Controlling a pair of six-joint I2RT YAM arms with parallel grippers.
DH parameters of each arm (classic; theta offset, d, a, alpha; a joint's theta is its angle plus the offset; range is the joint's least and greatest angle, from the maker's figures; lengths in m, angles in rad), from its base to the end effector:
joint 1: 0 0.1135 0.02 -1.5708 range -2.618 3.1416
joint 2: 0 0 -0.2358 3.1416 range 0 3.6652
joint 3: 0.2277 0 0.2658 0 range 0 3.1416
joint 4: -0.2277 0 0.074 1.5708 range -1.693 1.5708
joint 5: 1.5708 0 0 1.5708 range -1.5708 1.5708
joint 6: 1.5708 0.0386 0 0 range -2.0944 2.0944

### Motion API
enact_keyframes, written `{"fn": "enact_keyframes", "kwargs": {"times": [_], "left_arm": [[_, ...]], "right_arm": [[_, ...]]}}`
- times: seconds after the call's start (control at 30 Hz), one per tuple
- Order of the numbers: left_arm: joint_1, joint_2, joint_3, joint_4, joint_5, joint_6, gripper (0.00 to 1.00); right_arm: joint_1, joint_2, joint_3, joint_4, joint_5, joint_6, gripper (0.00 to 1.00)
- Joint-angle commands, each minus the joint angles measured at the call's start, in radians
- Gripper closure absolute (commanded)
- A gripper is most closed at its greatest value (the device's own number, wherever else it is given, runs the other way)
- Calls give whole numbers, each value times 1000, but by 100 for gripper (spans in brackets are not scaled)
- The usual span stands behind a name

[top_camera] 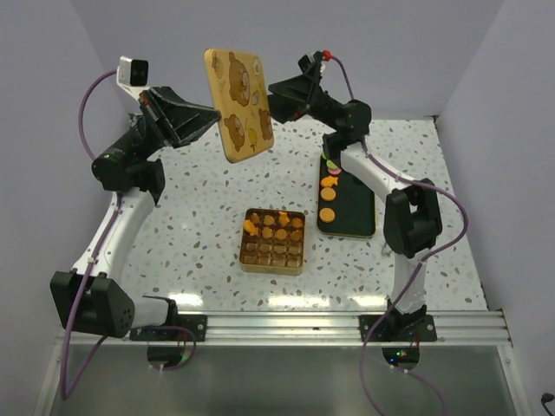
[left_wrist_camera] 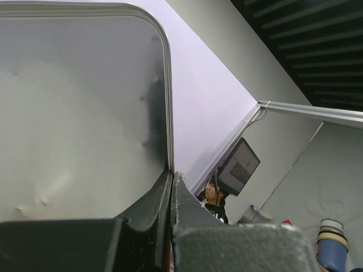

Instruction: Pack the cookies

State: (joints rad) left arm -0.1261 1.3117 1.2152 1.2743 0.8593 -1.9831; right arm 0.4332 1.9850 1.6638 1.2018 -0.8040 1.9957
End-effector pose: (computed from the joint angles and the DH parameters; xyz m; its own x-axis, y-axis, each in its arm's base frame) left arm 0.2553 -0.0618 0.4678 -0.7061 -0.5135 -0.4876 0.6914 -0.3514 -0.6312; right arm 0.3911 0.2115 0.3823 -0.9330 0.2650 -0.2435 -0.3460 -0.4752 0.8090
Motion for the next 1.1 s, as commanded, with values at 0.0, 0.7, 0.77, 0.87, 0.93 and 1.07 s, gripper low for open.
{"fn": "enact_keyframes", "kwargs": {"times": [0.0, 0.7, 0.77, 0.87, 0.93, 1.07], "left_arm": [[5, -34, -6, 177, -20, -120, 100], [6, -181, -258, -84, -9, 48, 50], [8, -200, -272, -219, 9, 105, 41], [8, -224, -264, -405, 52, 275, 35], [9, -241, -231, -680, 58, 474, 1], [9, -238, -175, -1178, -14, 832, 0]], "right_arm": [[53, 15, 114, 134, -35, 135, 30], [76, -121, -101, 412, 48, 319, 94], [68, -155, -131, 385, 43, 301, 96], [20, -268, -237, 203, 14, 174, 97], [-37, -343, -294, 63, -30, 80, 98], [-122, -509, -419, -346, -106, -221, 100]]}}
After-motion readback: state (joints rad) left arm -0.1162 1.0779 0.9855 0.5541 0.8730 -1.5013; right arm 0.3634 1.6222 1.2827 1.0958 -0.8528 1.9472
